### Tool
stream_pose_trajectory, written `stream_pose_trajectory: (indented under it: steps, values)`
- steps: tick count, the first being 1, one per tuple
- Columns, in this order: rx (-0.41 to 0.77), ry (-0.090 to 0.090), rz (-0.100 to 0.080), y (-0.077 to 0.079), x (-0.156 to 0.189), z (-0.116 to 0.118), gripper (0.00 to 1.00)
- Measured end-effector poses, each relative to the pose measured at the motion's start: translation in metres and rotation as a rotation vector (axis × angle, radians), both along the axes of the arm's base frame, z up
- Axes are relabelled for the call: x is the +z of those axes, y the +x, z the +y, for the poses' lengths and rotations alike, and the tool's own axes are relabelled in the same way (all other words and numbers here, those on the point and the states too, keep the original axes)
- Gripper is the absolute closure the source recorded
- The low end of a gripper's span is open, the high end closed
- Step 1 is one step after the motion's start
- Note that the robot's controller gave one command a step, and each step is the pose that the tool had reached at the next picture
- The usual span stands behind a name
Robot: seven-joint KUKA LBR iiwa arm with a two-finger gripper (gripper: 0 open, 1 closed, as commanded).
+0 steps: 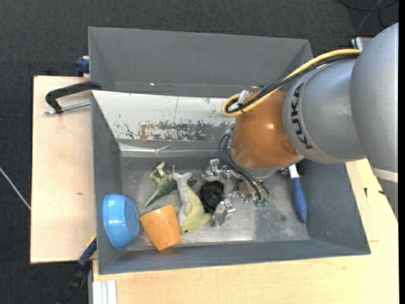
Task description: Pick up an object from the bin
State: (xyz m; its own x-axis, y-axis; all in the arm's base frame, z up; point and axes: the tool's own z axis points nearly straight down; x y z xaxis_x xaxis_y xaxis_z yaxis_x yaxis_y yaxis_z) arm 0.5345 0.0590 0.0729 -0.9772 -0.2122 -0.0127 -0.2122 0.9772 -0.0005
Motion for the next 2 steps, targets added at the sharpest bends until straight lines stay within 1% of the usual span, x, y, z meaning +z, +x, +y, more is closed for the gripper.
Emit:
stream_pose_trajectory:
  steps: [1,2]
  values:
    - [0.000,0.001,-0.006,0.002,0.002,0.000,1.00]
    - [0.070,-0.002,0.000,-0.041,0.145,-0.018,1.00]
